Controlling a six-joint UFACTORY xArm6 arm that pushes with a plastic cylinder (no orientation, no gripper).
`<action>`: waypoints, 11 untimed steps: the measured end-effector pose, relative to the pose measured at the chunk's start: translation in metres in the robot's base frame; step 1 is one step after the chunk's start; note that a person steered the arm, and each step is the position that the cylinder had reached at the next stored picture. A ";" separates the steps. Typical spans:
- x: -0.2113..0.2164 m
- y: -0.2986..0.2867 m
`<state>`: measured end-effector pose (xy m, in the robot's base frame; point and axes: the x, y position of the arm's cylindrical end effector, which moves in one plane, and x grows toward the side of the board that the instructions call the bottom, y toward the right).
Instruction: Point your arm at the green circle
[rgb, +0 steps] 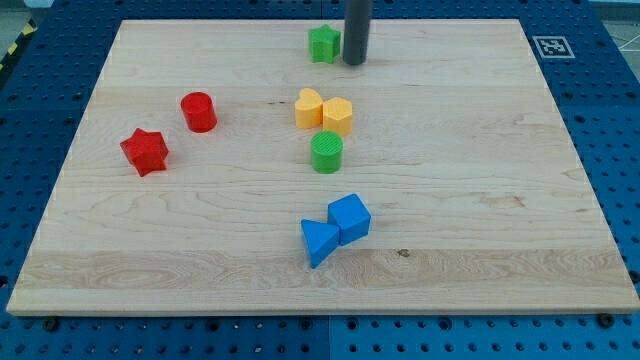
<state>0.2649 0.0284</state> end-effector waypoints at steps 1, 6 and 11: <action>-0.013 -0.027; 0.154 0.083; 0.215 -0.025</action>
